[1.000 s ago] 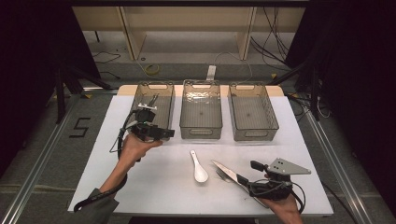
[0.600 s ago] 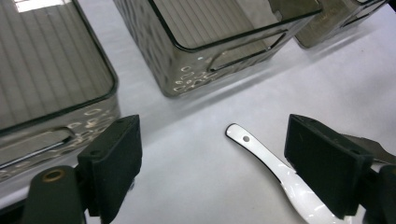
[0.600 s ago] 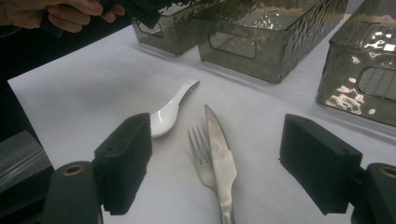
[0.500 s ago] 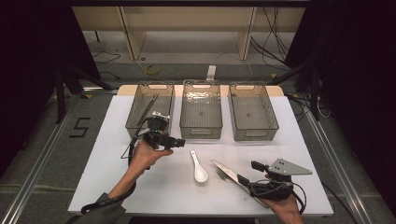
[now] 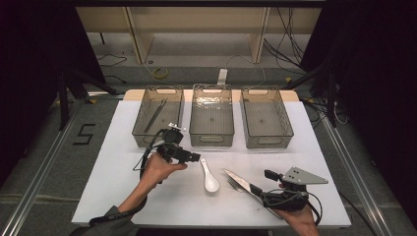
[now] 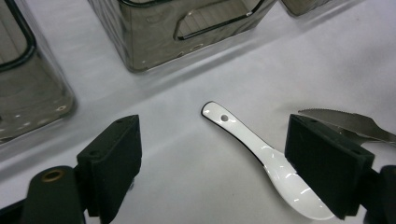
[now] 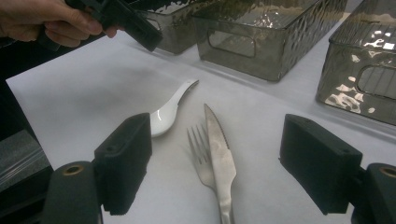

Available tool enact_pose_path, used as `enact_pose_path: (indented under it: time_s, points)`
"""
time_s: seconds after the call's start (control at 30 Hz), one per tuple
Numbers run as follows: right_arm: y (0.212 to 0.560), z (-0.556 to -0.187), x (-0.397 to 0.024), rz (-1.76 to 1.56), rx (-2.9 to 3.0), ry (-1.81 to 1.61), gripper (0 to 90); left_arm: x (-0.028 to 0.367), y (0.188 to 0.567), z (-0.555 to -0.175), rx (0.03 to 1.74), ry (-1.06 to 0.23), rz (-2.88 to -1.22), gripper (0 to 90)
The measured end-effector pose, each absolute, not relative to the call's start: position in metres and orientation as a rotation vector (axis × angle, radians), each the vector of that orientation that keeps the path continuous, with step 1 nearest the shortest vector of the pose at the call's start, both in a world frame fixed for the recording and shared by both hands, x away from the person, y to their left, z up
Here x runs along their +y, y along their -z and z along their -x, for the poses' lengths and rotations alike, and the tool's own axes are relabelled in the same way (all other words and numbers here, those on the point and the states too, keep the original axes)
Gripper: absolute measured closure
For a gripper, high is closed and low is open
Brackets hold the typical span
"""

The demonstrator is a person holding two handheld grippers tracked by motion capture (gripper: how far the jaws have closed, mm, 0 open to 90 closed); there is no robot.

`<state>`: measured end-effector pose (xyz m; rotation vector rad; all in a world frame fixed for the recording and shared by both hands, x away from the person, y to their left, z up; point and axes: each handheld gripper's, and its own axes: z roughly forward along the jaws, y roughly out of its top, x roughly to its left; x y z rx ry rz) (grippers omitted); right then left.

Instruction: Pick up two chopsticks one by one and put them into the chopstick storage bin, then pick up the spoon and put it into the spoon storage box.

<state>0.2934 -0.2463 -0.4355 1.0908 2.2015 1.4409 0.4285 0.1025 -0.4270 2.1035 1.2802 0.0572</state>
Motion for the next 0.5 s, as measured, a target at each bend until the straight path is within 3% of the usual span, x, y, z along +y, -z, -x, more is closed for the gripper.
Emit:
enact_pose_path:
  time_s: [0.5]
  points:
    - [0.435, -0.293, -0.246, -1.088, 2.201, -1.440, 26.0, 0.088, 0.438, -0.424, 1.244, -0.012, -2.166, 24.2]
